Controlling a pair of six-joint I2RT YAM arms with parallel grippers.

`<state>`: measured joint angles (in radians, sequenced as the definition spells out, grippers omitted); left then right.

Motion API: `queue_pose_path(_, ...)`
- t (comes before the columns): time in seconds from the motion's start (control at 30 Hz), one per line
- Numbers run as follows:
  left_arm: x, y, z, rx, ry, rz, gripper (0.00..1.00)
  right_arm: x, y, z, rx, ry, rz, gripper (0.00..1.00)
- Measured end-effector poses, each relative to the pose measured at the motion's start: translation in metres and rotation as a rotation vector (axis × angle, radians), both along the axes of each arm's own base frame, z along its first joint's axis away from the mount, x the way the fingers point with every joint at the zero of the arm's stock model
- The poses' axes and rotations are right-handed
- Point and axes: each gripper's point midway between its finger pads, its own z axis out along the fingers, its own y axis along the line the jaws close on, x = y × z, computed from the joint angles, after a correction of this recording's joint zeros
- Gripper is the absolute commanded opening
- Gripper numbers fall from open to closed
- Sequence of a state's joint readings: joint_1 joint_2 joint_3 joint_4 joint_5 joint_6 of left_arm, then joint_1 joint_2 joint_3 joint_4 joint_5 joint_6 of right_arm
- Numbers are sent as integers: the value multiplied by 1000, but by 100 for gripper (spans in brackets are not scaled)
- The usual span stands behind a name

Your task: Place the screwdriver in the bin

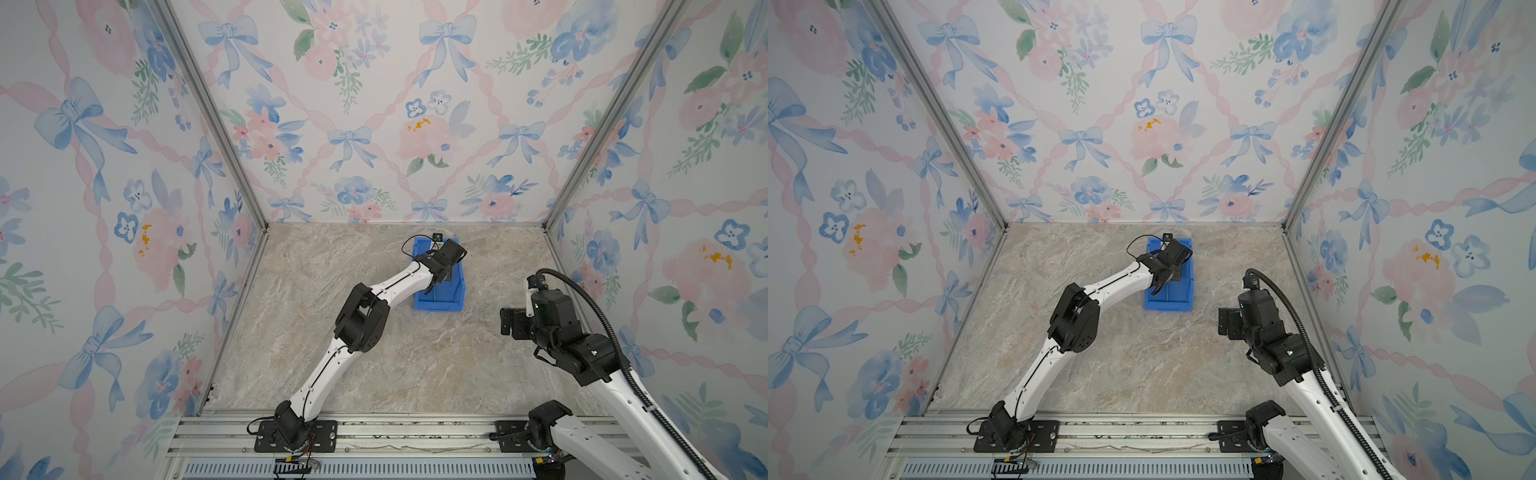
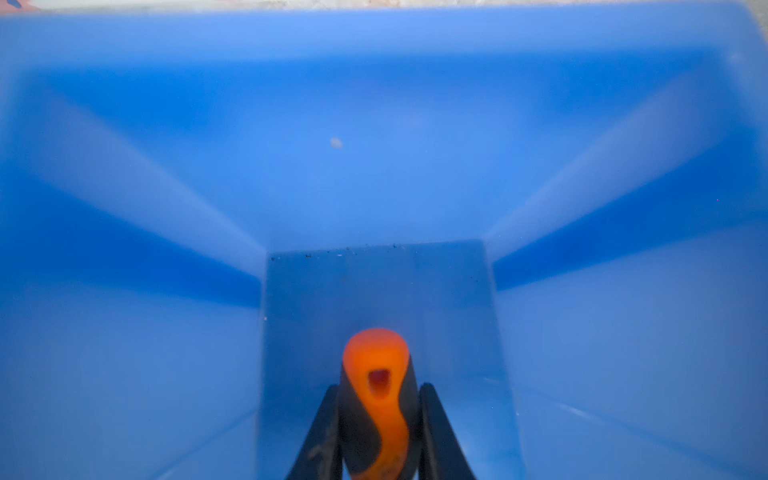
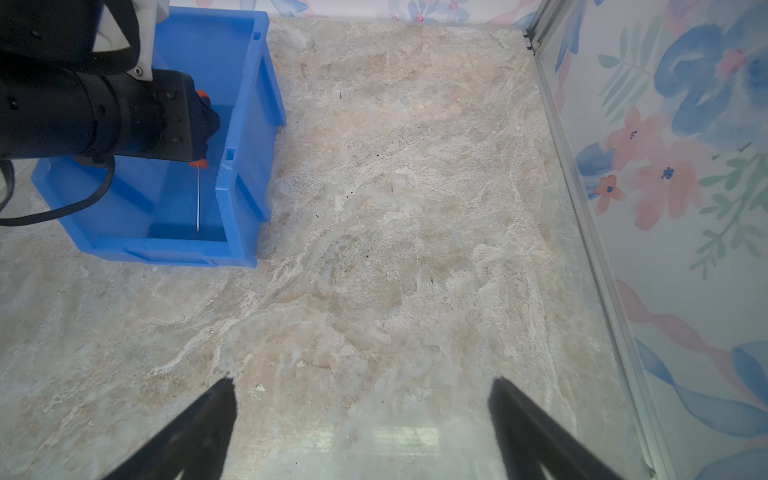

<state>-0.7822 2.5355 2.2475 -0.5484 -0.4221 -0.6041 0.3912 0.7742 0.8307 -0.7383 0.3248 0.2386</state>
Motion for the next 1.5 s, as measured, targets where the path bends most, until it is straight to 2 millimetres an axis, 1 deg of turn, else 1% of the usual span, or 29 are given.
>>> queue_pose_path(0.13, -1, -1, -7, 8, 8, -3, 4, 0, 0, 0, 0, 0, 0, 97)
queue_pose_path(0.37, -1, -3, -16, 14, 17, -5, 4, 0, -1, 0, 0, -1, -5, 97)
queue_pose_path(0.43, -1, -3, -20, 17, 22, -5, 5, 0, -1, 1, 2, -4, -5, 97)
queue_pose_path(0.5, -2, -3, -23, 19, 27, -7, 12, 0, -2, 1, 3, -7, -5, 97)
queue_pose_path(0.6, -2, -4, -23, 16, 28, -9, 19, -1, -2, 2, 4, -12, -5, 97)
queue_pose_path(0.7, -2, -4, -23, 15, 28, -10, 29, 0, -1, 4, 7, -19, -5, 97)
queue_pose_path(0.8, -2, -4, -23, 13, 28, -8, 35, 0, -1, 4, 6, -22, -3, 97)
queue_pose_path(0.9, -2, -4, -22, 12, 27, -6, 44, -1, -2, 5, 8, -26, -3, 97)
queue_pose_path(1.07, -2, -4, -22, 12, 27, -6, 50, -1, -3, 7, 7, -31, -6, 97)
queue_pose_path(1.1, -2, -4, -21, 10, 26, -7, 52, 0, -3, 7, 7, -32, -7, 97)
queue_pose_path(1.17, -2, -5, -16, 7, 21, -11, 56, 0, -3, 7, 8, -36, -7, 97)
queue_pose_path(1.23, -4, -7, -6, -3, 10, -15, 58, 0, -3, 8, 9, -37, -7, 97)
queue_pose_path(1.33, -10, -12, 20, -25, -16, -30, 63, 0, -3, 9, 13, -44, -8, 97)
queue_pose_path(1.43, -24, -17, 51, -38, -45, -62, 70, -1, -3, 14, 26, -65, -12, 97)
queue_pose_path(1.5, -40, -17, 76, -43, -66, -85, 75, -2, -4, 18, 33, -82, -13, 97)
